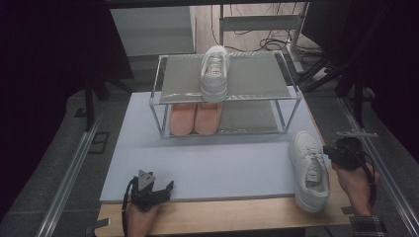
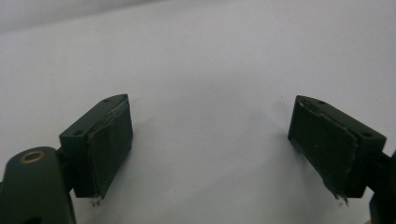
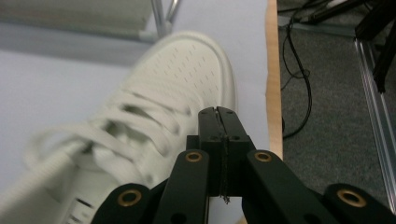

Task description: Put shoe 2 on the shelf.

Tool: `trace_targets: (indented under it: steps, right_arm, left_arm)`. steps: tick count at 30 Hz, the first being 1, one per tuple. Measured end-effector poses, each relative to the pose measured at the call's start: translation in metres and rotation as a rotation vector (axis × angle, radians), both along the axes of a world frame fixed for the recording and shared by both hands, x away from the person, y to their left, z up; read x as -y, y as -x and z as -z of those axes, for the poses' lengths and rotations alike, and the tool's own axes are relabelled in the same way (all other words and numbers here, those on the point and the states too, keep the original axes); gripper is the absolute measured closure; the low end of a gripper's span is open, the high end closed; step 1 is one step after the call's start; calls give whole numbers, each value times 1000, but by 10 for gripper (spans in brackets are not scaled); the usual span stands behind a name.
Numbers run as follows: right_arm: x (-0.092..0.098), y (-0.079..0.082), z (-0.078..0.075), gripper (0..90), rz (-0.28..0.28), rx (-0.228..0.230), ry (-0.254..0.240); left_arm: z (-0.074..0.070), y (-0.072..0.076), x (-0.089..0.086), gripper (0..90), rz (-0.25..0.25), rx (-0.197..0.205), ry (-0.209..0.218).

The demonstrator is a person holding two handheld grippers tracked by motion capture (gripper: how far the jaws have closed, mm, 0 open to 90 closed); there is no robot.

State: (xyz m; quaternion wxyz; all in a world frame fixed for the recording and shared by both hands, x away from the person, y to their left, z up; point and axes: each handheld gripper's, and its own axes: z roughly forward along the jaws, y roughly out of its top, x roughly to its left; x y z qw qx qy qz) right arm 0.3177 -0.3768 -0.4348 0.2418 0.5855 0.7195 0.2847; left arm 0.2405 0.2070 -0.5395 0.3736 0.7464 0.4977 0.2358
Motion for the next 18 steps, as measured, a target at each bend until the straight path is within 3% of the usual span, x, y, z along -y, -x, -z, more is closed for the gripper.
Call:
trace_targets:
  steps: [10, 18]
  right_arm:
    - [12, 12, 30, 894, 21, -54, -19]
    - [11, 19, 34, 896, 30, -48, -26]
  left_arm:
    - [0, 0, 0, 138, 0, 0, -1]
    - [0, 0, 0, 138, 0, -1, -1]
